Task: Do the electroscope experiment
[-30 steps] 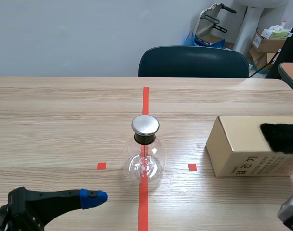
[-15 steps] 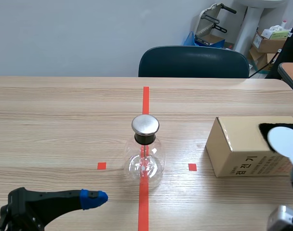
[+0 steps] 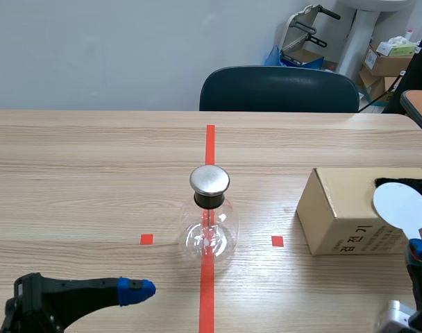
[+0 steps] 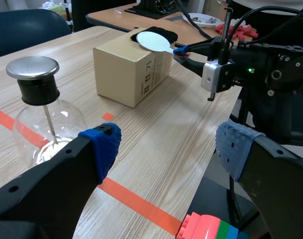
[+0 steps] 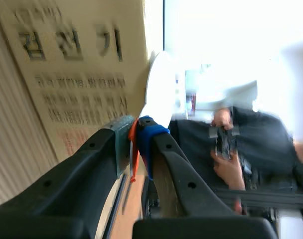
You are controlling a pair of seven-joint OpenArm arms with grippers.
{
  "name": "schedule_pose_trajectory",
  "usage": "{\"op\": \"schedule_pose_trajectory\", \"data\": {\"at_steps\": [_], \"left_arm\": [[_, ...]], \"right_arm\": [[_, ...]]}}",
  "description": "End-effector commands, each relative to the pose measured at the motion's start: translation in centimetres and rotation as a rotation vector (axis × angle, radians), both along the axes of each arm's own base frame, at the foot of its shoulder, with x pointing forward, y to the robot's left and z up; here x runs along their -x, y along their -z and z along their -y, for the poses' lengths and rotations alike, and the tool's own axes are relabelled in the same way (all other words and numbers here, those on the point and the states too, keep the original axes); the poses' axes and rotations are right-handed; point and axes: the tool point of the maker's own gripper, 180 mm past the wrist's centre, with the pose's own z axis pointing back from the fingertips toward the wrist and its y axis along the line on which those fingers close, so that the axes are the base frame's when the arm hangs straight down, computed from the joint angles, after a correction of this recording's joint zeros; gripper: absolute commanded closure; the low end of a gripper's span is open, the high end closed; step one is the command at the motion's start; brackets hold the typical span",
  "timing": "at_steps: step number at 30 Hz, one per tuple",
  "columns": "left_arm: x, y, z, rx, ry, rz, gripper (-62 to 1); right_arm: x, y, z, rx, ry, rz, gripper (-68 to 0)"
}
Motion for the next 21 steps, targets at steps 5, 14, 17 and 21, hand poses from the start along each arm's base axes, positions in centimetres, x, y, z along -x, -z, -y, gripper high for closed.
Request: {"op": "schedule_pose_trajectory", "data": {"at_steps": [5, 14, 17, 21], "left_arm": [[-0.6, -1.2, 0.3, 0.029, -0.019, 0.041, -42.4], [-1.4, -1.3, 0.2, 0.017, -0.021, 0.068, -42.4], [-1.7, -1.4, 0.1, 0.009, -0.023, 0.081, -42.4], [-2.2, -1.4, 0.0, 0.002, -0.028, 0.096, -42.4]], "right_arm": [[-0.4, -1.5, 2.2, 0.042, 0.091, 0.062, -0.8], [-0.4, -1.6, 3.3, 0.033, 0.154, 0.068, -0.8], [-0.4, -1.5, 2.5, 0.041, 0.108, 0.065, -0.8], [-0.1, -1.5, -1.2, 0.031, -0.097, 0.066, -0.8]]}}
